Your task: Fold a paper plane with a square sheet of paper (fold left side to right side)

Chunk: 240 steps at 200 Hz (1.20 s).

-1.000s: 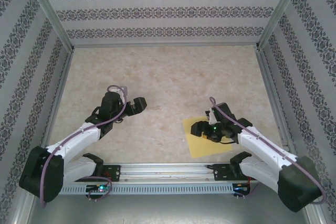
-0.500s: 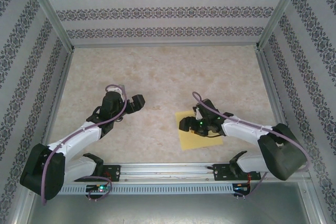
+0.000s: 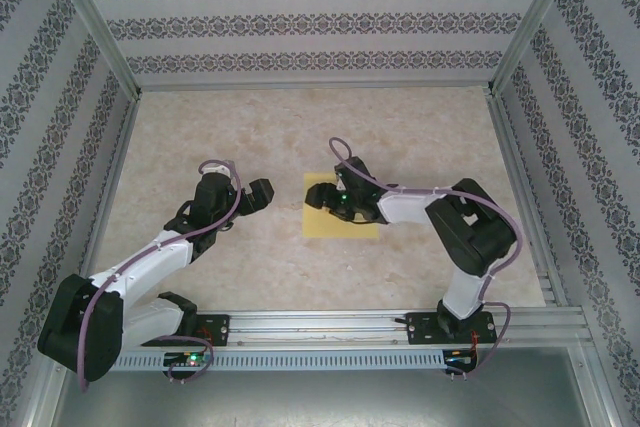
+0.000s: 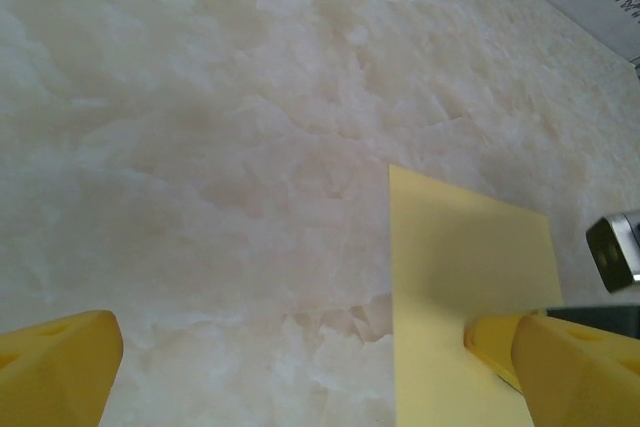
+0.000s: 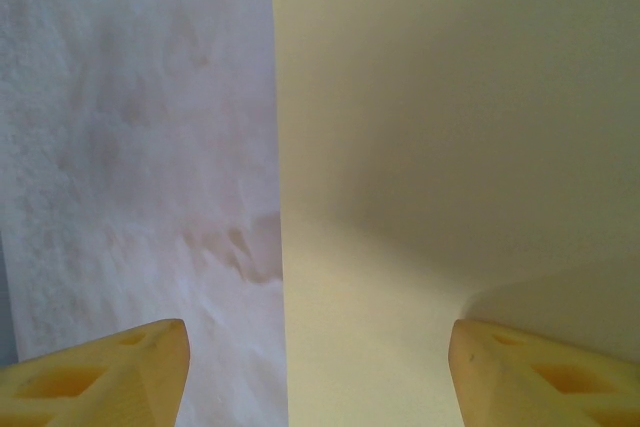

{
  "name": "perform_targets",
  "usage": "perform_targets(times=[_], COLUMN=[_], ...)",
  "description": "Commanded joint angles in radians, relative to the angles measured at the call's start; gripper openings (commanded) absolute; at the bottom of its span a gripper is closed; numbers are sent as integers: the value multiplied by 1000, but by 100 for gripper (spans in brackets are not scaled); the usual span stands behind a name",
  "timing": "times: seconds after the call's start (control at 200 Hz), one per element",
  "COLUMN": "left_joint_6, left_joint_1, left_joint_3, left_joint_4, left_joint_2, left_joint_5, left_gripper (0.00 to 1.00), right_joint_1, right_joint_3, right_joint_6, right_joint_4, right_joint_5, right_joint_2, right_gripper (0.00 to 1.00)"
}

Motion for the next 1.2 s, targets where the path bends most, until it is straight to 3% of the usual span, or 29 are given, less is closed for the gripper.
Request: perform_targets(times=[0.0,0.205,0.41,0.595,0.824,1.194], left_joint_6=[16,15,-43,-95,-121,-128], left_joint_1=[-15,-15,-32,-106,-173,-181], left_joint_3=[42,80,109,179,268,276], left_joint_4=[-42,-61,7,76,84,57], left_joint_2=[11,83,221,402,566,628], left_joint_5=[-8,105,272,377,372,344], left_gripper=[100,92,72,52,31,24], right_joint_1=[19,10,-90,-176,-183,-168], right_joint_3=[35,83,68,175,305,370], right_joint_6=[-6,-80,-229,-432,-534,-548], right_joint_4=[-10,-66,-238,-492,-607,-616], right_joint_5=[23,7,106,190,272,245], right_joint_2=[44,-42,-182,-130,-8,116], right_gripper=[71,74,84,91,95,95])
